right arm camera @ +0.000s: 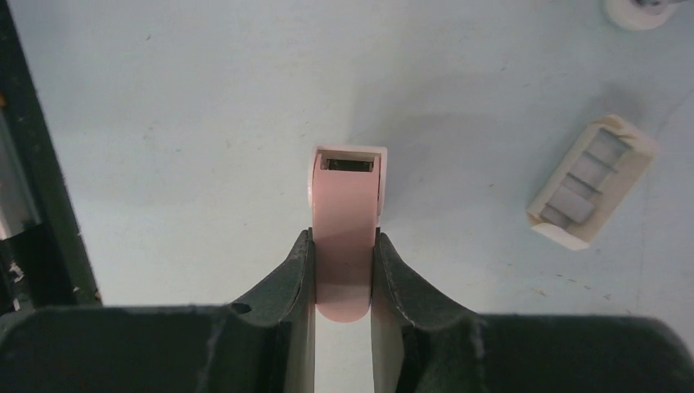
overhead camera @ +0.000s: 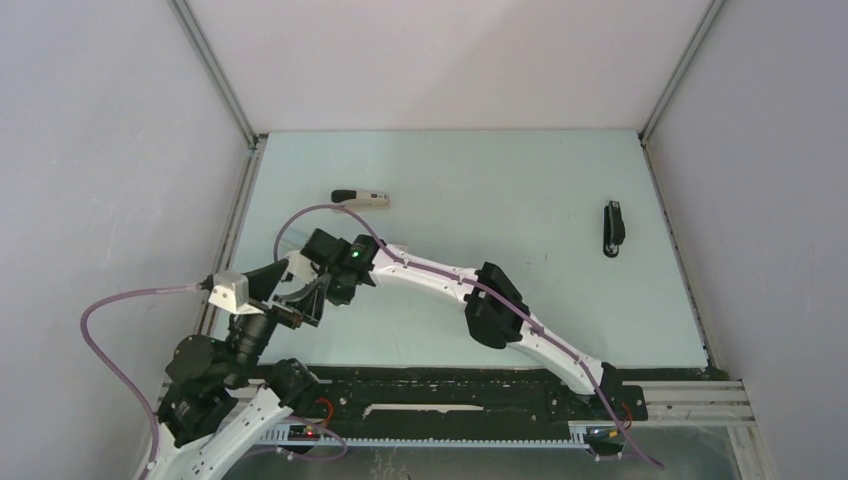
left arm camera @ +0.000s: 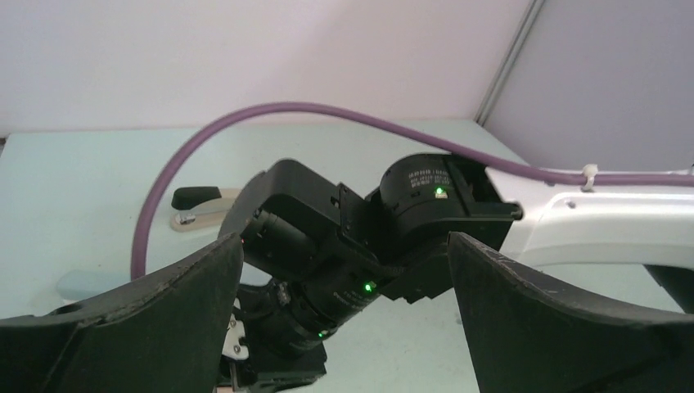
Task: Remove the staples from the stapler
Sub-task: Place the stapler at the center of the board.
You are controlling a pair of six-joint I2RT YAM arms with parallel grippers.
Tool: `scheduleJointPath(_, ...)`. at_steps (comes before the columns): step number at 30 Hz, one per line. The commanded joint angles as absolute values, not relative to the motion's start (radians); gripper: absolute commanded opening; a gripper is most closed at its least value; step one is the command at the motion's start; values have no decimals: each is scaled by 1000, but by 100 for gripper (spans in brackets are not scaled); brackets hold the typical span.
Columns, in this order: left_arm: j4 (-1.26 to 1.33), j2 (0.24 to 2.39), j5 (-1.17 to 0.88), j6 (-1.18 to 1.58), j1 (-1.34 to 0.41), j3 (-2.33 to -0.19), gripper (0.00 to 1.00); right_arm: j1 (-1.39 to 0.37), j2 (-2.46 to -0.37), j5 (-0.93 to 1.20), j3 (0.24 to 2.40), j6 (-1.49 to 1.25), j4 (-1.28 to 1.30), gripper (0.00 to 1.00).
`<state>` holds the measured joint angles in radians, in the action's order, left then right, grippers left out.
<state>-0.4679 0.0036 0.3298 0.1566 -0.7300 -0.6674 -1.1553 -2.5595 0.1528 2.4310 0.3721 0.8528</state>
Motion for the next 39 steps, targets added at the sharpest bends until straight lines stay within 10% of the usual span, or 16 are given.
scheduleJointPath(1, -439, -125, 339, 123, -725, -644, 100, -1158, -2575, 77, 2509, 373, 802, 13)
scheduleJointPath(12, -436, -129, 329, 121, -717, -641, 100, -1166, -2653, 67, 2535, 354, 766, 27)
scheduleJointPath(28, -406, -117, 255, 123, -691, -632, 100, -1159, -2498, 79, 2525, 378, 822, 73)
scheduleJointPath(39, -329, -67, 198, 154, -691, -644, 100, -1067, -1981, 211, 2004, 476, 816, 95)
